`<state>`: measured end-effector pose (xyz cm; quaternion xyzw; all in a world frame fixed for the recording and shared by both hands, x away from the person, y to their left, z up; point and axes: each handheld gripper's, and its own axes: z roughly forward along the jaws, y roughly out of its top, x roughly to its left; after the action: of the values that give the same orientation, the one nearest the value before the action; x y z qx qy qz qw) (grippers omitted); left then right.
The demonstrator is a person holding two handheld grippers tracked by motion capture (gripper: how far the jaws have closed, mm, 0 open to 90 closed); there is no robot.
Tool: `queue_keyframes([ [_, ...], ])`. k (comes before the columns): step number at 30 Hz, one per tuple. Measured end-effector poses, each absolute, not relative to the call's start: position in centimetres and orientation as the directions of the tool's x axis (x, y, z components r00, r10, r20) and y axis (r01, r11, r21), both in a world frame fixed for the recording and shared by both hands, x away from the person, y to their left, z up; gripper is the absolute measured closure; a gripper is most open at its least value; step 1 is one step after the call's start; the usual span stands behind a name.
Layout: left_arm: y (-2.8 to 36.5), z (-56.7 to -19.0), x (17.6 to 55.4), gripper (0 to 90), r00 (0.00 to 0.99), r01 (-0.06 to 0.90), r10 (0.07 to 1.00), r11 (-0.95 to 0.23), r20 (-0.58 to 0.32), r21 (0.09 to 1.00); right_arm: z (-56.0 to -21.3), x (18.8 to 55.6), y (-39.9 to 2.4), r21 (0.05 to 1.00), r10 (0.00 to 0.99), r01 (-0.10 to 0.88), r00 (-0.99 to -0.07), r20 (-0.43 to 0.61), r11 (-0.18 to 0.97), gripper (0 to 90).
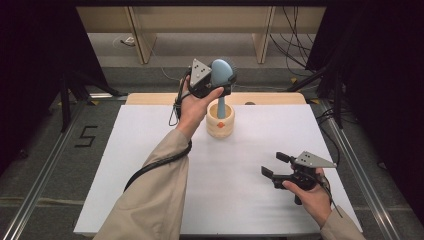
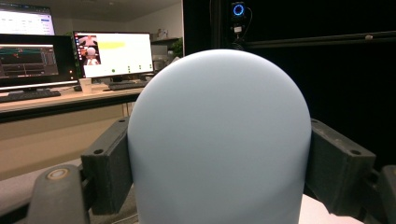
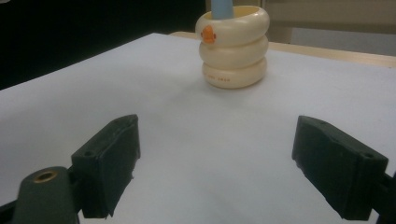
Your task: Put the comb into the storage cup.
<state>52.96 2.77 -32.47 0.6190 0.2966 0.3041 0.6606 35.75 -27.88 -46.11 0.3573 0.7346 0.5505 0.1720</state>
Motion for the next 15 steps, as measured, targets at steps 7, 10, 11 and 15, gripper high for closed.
queue_keyframes([
  [7,2.67,-32.58,53.00,19.4,0.639,-0.033,0.769,0.049,-0.017,0.998,-46.12,35.77,-27.89,0.932,0.715,0.335,-0.685,0.139,0.140,16.0],
  [10,2.71,-32.71,53.07,19.4,0.637,-0.031,0.770,0.049,-0.018,0.998,-46.13,35.77,-27.88,0.932,0.714,0.335,-0.686,0.139,0.140,16.0],
  [11,2.71,-32.77,53.10,19.4,0.637,-0.030,0.771,0.049,-0.019,0.998,-46.13,35.77,-27.88,0.932,0.714,0.335,-0.686,0.140,0.140,16.0],
  [15,2.68,-32.94,53.15,19.4,0.637,-0.028,0.771,0.048,-0.020,0.998,-46.15,35.77,-27.88,0.931,0.714,0.335,-0.686,0.138,0.142,16.0],
])
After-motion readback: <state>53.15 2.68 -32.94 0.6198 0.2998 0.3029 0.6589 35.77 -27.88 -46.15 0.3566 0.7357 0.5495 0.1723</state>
